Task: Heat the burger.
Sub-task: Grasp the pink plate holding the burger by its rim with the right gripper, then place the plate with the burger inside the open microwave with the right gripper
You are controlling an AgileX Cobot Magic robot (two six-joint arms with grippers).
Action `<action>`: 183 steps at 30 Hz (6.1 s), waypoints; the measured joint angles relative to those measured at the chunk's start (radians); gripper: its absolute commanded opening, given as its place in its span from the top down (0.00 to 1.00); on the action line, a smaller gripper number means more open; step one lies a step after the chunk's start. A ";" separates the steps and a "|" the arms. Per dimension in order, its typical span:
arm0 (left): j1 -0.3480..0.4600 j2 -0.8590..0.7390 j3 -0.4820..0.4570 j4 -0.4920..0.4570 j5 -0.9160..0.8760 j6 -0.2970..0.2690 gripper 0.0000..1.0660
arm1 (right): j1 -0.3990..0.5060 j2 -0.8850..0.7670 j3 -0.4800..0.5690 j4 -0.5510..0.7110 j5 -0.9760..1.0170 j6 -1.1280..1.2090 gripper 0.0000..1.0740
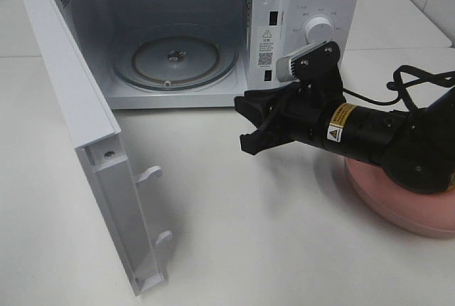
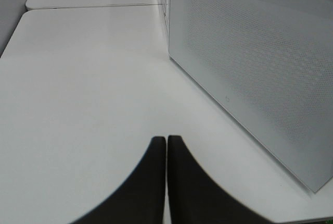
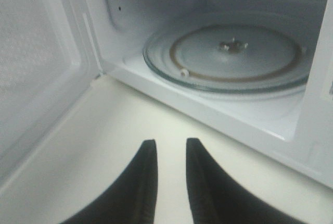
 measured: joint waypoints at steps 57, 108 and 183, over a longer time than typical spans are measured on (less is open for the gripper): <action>0.000 0.000 0.000 0.000 0.000 0.000 1.00 | -0.093 -0.247 -0.298 0.560 1.636 -0.261 0.29; 0.000 0.000 0.000 0.000 0.000 0.000 1.00 | -0.093 -0.027 -0.325 0.456 1.558 -0.266 1.00; 0.000 0.000 0.000 0.000 0.000 0.000 1.00 | 0.387 -0.454 0.009 -0.019 1.412 -0.474 1.00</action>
